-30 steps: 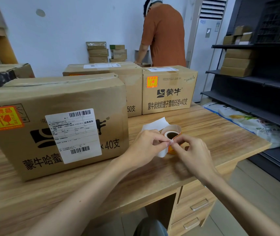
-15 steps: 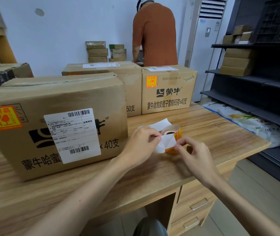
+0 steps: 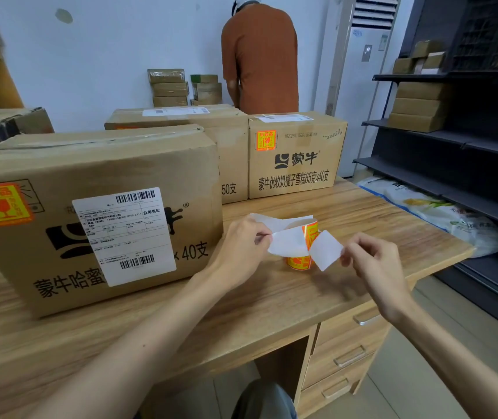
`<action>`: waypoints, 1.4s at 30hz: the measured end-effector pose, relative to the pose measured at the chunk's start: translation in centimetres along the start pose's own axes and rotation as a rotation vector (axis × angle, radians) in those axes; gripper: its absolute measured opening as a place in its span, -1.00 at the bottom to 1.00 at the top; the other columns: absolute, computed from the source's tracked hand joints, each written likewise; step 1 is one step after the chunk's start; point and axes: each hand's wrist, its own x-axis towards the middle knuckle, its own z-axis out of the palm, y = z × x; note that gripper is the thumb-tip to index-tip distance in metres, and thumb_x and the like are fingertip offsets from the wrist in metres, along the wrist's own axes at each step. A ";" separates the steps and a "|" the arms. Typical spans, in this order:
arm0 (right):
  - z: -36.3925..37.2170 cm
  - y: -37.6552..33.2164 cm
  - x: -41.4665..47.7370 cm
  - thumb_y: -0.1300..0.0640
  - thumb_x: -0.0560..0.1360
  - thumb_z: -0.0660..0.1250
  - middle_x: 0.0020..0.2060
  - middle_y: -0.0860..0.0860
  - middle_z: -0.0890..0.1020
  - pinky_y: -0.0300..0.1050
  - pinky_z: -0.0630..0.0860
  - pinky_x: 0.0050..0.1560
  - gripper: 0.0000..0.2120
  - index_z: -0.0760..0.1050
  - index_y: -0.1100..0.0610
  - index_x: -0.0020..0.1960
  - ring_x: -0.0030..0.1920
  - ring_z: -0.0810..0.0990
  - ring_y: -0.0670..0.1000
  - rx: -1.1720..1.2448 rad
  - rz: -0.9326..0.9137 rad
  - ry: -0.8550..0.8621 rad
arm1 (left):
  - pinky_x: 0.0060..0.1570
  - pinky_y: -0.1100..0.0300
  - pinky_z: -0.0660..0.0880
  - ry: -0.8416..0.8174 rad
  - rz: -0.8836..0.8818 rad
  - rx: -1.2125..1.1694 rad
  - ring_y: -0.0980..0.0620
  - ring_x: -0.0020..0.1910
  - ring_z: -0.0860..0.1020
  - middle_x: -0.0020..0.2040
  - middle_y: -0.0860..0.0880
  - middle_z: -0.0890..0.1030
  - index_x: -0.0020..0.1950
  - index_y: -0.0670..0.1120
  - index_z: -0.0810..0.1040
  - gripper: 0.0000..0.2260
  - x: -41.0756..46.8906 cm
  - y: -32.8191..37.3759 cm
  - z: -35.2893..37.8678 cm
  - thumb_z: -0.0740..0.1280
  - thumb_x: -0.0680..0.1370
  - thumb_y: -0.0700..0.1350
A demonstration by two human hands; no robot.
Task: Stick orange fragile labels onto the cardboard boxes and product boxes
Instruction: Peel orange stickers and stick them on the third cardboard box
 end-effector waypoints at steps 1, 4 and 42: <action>-0.3 -0.1 0.1 0.12 0.29 0.25 -0.45 0.00 0.51 -0.12 0.23 -0.31 -0.85 0.46 0.15 -0.41 -0.43 0.32 -0.16 0.020 0.000 0.005 | -0.06 0.00 0.50 0.001 -0.002 0.002 -0.02 -0.12 0.50 -0.16 -0.01 0.54 -0.11 -0.17 0.69 -0.81 0.0 -0.1 0.0 0.30 0.60 -0.20; -0.7 -0.4 0.3 0.21 0.37 0.29 -0.45 -0.02 0.51 -0.14 0.23 -0.31 -0.81 0.46 0.13 -0.41 -0.44 0.32 -0.17 0.061 -0.020 0.007 | -0.09 0.08 0.47 0.003 0.004 -0.016 0.09 -0.17 0.49 -0.20 0.10 0.50 -0.10 -0.14 0.71 -0.82 0.0 -0.4 -0.1 0.32 0.60 -0.19; 16.4 -15.1 -2.5 0.21 0.57 0.36 0.36 -0.12 0.53 -0.11 0.35 0.40 -0.83 0.63 0.01 -0.14 0.44 0.39 -0.21 0.369 -0.376 -0.407 | 0.47 0.02 0.35 0.511 -0.232 -0.222 0.20 0.41 0.42 0.39 0.20 0.52 0.26 0.14 0.67 -0.74 -10.7 -9.7 -28.2 0.21 0.70 0.03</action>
